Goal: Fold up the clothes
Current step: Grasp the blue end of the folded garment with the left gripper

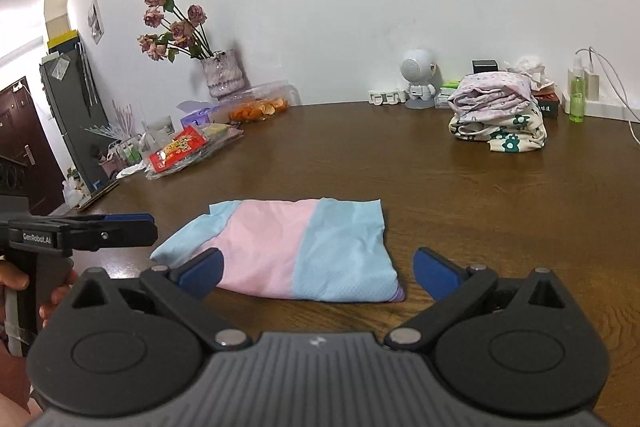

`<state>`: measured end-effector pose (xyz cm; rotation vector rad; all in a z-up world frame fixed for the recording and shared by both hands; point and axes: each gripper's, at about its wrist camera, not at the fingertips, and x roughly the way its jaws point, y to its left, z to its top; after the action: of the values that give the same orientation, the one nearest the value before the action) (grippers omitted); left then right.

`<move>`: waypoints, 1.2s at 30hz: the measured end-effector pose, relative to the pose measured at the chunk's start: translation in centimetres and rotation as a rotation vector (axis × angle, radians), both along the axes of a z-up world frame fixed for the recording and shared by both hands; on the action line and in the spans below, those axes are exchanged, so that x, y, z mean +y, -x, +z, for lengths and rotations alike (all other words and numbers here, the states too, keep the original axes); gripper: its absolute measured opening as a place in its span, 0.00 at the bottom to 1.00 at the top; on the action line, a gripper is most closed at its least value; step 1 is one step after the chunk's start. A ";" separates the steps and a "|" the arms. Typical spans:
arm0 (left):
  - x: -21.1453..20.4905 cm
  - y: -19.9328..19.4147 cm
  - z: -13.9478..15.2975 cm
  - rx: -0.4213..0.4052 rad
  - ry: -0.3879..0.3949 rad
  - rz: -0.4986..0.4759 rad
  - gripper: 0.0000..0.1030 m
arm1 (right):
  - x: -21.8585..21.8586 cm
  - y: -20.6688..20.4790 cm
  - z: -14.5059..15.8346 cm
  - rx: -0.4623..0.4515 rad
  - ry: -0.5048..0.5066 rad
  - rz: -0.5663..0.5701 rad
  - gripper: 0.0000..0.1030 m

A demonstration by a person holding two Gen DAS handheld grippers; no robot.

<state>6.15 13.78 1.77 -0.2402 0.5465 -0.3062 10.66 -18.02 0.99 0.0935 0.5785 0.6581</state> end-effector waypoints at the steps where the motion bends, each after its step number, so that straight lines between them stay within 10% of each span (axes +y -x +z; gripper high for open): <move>1: 0.1 0.1 0.0 0.003 0.002 0.004 1.00 | 0.0 0.1 -0.1 0.000 0.001 -0.001 1.00; 14: 1.4 0.6 -1.1 0.048 0.037 0.059 1.00 | 0.9 0.9 -0.2 -0.029 0.015 0.025 1.00; 30: 7.2 2.4 -4.6 0.168 0.282 0.278 0.99 | 4.0 -3.4 -0.8 -0.032 0.055 0.107 0.99; 36: 8.6 1.6 -6.4 0.220 0.422 0.339 0.94 | 7.1 -5.8 -2.9 0.014 0.134 0.144 0.68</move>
<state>4.56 22.43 -4.64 -0.7734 0.6436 -0.0604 16.47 -10.89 -1.90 -0.0694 0.6459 0.7566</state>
